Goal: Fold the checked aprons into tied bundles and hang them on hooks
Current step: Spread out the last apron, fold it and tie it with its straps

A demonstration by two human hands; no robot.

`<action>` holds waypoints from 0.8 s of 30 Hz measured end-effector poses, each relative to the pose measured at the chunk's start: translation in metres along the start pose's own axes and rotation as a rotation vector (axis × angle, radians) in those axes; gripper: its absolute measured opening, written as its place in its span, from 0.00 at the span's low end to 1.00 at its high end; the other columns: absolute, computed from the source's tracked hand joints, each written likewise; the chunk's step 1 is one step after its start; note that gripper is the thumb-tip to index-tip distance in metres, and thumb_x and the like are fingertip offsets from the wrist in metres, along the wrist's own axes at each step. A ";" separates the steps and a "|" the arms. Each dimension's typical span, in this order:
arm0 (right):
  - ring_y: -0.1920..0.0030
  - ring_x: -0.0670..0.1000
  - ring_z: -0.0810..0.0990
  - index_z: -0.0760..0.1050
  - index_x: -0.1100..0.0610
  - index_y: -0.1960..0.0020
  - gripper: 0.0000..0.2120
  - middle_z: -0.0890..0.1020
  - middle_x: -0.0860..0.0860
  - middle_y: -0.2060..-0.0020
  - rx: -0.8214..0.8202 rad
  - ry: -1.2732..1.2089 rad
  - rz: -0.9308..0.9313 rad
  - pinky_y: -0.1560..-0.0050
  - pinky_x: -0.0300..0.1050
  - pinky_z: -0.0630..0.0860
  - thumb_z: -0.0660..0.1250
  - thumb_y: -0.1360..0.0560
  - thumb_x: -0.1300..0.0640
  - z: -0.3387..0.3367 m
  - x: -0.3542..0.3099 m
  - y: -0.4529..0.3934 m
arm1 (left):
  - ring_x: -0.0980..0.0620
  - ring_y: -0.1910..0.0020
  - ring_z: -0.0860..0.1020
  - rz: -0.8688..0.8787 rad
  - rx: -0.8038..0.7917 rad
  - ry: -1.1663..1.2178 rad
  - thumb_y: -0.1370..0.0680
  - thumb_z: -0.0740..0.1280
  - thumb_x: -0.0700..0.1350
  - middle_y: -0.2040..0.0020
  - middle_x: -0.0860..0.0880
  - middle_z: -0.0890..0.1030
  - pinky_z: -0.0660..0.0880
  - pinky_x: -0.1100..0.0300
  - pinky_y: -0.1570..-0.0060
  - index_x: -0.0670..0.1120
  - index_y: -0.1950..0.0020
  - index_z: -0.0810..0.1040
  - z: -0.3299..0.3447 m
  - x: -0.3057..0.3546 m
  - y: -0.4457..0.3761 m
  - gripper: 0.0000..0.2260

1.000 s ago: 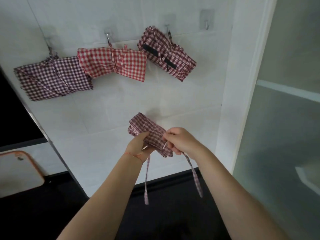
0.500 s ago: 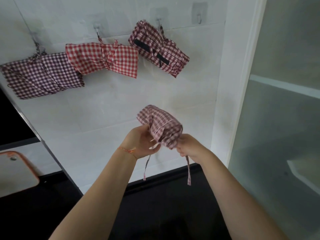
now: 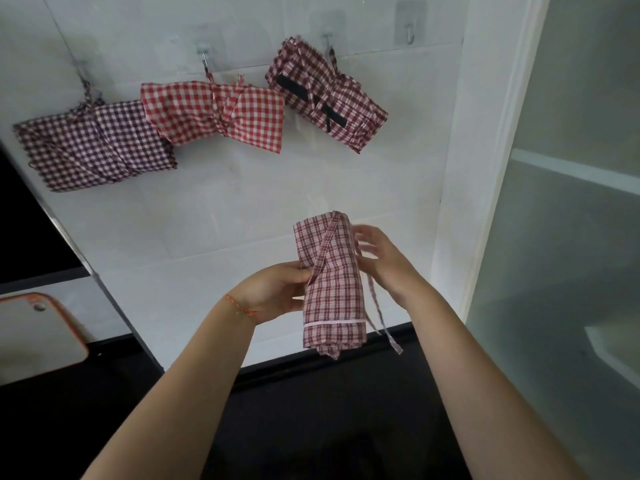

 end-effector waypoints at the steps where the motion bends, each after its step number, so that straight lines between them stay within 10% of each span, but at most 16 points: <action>1: 0.29 0.44 0.66 0.66 0.40 0.28 0.29 0.67 0.42 0.27 -0.004 -0.013 -0.034 0.33 0.48 0.67 0.74 0.26 0.46 0.001 -0.004 -0.001 | 0.42 0.42 0.78 0.007 -0.015 -0.023 0.29 0.71 0.47 0.41 0.44 0.82 0.75 0.50 0.38 0.41 0.36 0.78 -0.002 -0.001 0.001 0.22; 4: 0.29 0.38 0.63 0.68 0.33 0.32 0.23 0.66 0.39 0.26 -0.030 -0.010 -0.092 0.32 0.45 0.63 0.71 0.23 0.48 0.002 -0.016 -0.002 | 0.34 0.31 0.70 0.015 -0.119 -0.033 0.34 0.78 0.52 0.30 0.37 0.74 0.63 0.39 0.27 0.38 0.30 0.74 0.000 -0.003 0.001 0.36; 6: 0.38 0.36 0.74 0.76 0.40 0.38 0.13 0.78 0.41 0.35 -0.074 -0.030 -0.103 0.36 0.41 0.67 0.69 0.21 0.51 0.002 -0.020 -0.001 | 0.39 0.36 0.76 0.028 -0.158 -0.011 0.37 0.80 0.54 0.36 0.39 0.79 0.73 0.44 0.35 0.40 0.34 0.78 0.003 0.001 0.003 0.35; 11: 0.65 0.62 0.74 0.79 0.66 0.47 0.14 0.75 0.67 0.63 -0.088 -0.267 -0.050 0.56 0.49 0.78 0.64 0.17 0.54 -0.002 -0.008 0.000 | 0.47 0.46 0.82 0.125 -0.195 0.164 0.39 0.82 0.55 0.45 0.45 0.84 0.80 0.53 0.45 0.44 0.45 0.86 0.011 0.010 0.008 0.26; 16: 0.79 0.47 0.66 0.75 0.62 0.49 0.13 0.71 0.49 0.73 -0.052 -0.208 0.213 0.78 0.37 0.65 0.55 0.15 0.58 0.035 0.034 0.002 | 0.52 0.57 0.81 0.256 0.101 0.646 0.24 0.69 0.41 0.55 0.47 0.80 0.82 0.58 0.51 0.41 0.54 0.84 0.015 0.022 -0.008 0.05; 24: 0.75 0.41 0.67 0.79 0.58 0.49 0.14 0.71 0.44 0.74 -0.098 0.033 0.168 0.74 0.35 0.62 0.57 0.17 0.54 0.071 0.043 0.019 | 0.46 0.46 0.78 0.299 0.486 0.608 0.18 0.61 0.33 0.46 0.41 0.80 0.83 0.56 0.53 0.35 0.38 0.77 0.000 0.003 -0.030 0.10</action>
Point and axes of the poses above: each hand's wrist, its own y-axis away from the middle knuckle, its own z-axis out of the palm, x = y × z, the point moved 3 cm from there along -y, towards the middle knuckle
